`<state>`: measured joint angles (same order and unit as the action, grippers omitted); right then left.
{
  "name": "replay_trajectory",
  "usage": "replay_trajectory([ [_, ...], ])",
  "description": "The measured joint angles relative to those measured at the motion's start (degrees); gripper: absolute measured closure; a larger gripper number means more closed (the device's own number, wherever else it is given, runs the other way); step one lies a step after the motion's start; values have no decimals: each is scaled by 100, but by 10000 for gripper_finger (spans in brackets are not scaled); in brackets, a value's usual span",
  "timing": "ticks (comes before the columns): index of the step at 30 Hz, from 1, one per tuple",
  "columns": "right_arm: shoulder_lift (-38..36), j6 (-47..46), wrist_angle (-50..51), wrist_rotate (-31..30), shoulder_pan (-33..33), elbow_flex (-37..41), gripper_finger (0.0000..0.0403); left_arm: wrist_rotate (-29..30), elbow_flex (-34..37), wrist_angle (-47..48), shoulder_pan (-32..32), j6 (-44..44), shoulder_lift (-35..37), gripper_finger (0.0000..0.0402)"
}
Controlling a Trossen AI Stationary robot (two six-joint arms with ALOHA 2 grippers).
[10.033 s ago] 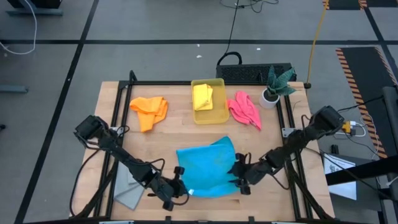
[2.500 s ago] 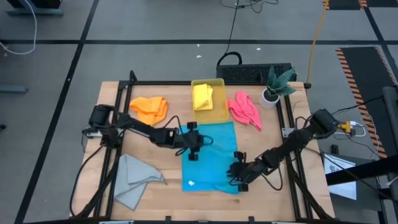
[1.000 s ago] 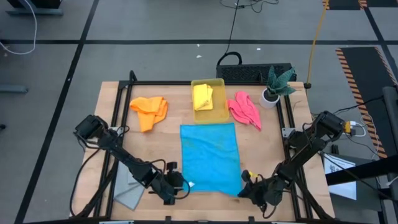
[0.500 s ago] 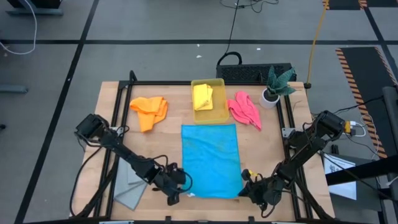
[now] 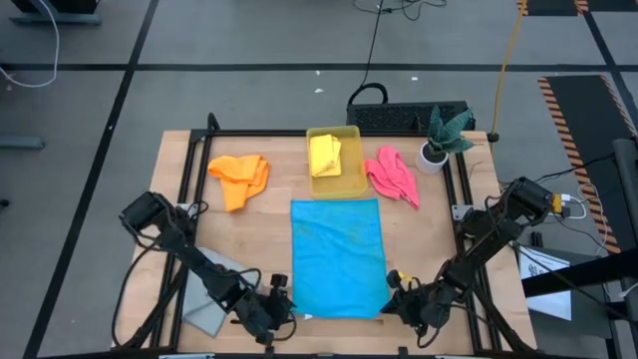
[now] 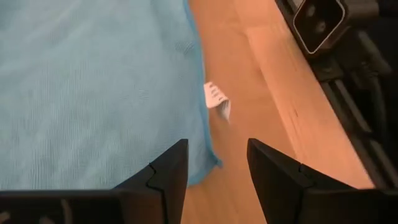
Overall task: Fold microfiber towels
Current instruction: Fold the blue microfiber towel
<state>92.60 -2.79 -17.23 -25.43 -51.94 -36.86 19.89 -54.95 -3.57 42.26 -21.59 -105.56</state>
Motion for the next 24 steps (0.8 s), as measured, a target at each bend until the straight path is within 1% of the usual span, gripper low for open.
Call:
replay_trajectory([
  [3,0,-36,3,0,54,0,401,237,8,20,49,-6,-121,234],
  [8,0,-107,48,0,63,0,401,255,6,-9,42,-234,-174,235],
  [10,0,-107,54,0,63,0,401,273,4,-10,29,-307,-174,244],
  [12,0,-107,54,0,63,0,401,265,5,-46,15,-265,-174,263],
  [14,0,-107,59,0,63,0,401,172,4,-59,1,-242,-205,292],
  [19,0,-140,82,5,63,0,401,80,10,-43,-24,-257,-314,382],
  [20,0,-160,90,19,63,0,401,78,7,-67,-24,-288,-314,391],
  [24,0,-390,73,378,10,0,401,-183,8,-344,64,-285,-305,391],
])
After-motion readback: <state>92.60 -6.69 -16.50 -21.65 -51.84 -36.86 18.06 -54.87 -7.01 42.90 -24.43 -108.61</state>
